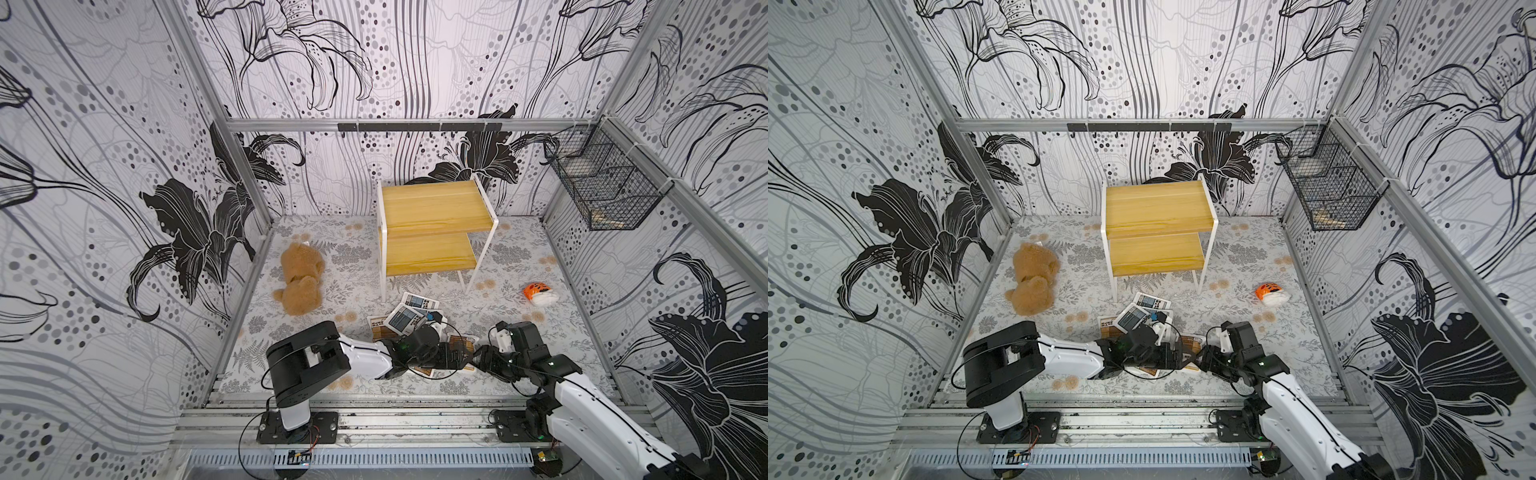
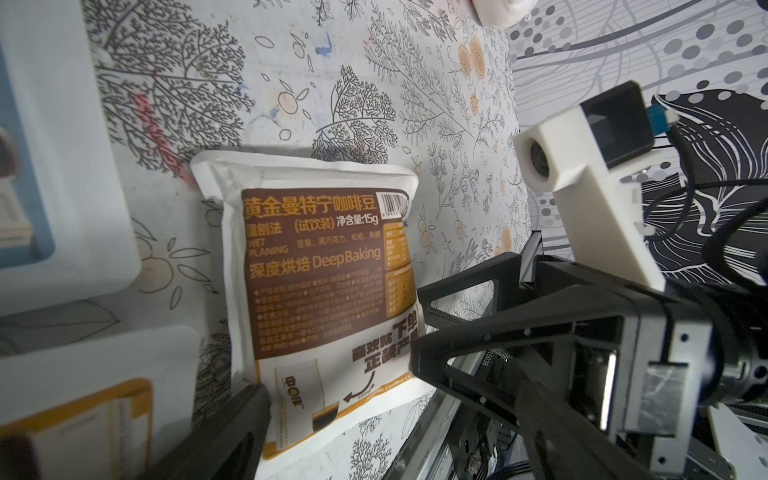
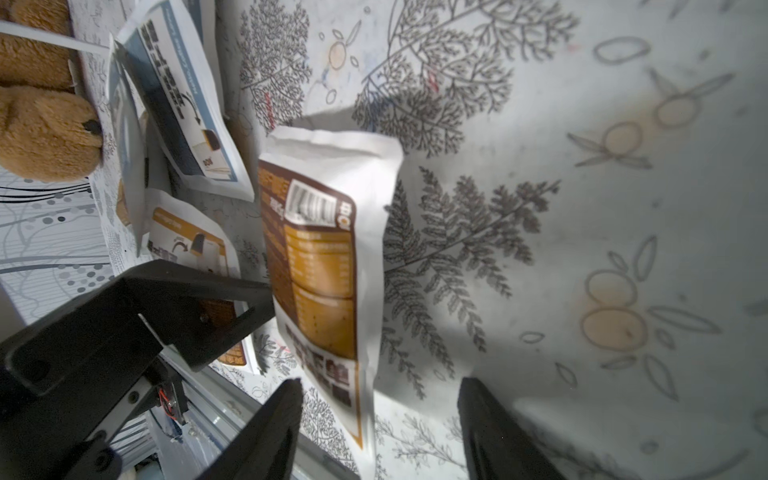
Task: Place the bagged coffee beans on the shelf by color
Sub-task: Pick up the bagged coffee beans at the center of the board.
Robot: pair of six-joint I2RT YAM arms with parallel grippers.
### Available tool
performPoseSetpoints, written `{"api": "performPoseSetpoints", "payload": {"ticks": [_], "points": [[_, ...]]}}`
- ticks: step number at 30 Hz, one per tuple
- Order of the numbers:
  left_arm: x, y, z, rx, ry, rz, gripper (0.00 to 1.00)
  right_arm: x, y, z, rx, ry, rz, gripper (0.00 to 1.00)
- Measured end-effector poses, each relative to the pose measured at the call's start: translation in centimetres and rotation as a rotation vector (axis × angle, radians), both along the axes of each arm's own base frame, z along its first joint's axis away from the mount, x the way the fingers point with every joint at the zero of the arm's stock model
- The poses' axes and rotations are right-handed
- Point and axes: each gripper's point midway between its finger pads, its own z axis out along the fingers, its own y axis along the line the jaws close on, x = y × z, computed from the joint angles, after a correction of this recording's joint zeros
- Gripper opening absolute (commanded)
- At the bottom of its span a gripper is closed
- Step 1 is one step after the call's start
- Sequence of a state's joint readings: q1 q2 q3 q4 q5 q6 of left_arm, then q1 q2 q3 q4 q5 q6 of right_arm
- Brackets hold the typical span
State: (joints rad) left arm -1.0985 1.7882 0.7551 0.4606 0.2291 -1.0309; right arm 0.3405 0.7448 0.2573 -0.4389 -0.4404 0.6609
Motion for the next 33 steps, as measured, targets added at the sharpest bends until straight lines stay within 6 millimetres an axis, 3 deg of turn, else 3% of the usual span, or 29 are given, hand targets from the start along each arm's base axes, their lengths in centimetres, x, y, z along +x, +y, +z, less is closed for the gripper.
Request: {"api": "performPoseSetpoints", "payload": {"ticks": [6,14,18,22,26,33], "points": [[0.1,-0.1,-0.2,-0.003,-0.002,0.0,0.98,0.7,0.7,0.0,0.028,-0.006,0.01,0.6],[0.0,0.0,-0.2,-0.01,-0.004,0.001,0.98,1.1,1.5,0.1,0.076,-0.011,0.015,0.16],[0.0,0.1,-0.1,-0.014,-0.003,0.002,0.98,1.4,1.7,1.4,0.1,-0.061,0.021,0.07],[-0.3,0.6,0.2,0.006,0.003,0.001,0.97,1.6,1.4,3.2,0.105,-0.13,0.004,0.05],[-0.4,0.9,3.2,-0.03,-0.025,-0.004,0.97,2.1,1.0,4.9,0.093,-0.17,-0.018,0.02],[-0.6,1.6,11.4,-0.171,-0.129,-0.005,0.97,3.6,0.5,10.3,0.073,-0.256,-0.058,0.01]]}}
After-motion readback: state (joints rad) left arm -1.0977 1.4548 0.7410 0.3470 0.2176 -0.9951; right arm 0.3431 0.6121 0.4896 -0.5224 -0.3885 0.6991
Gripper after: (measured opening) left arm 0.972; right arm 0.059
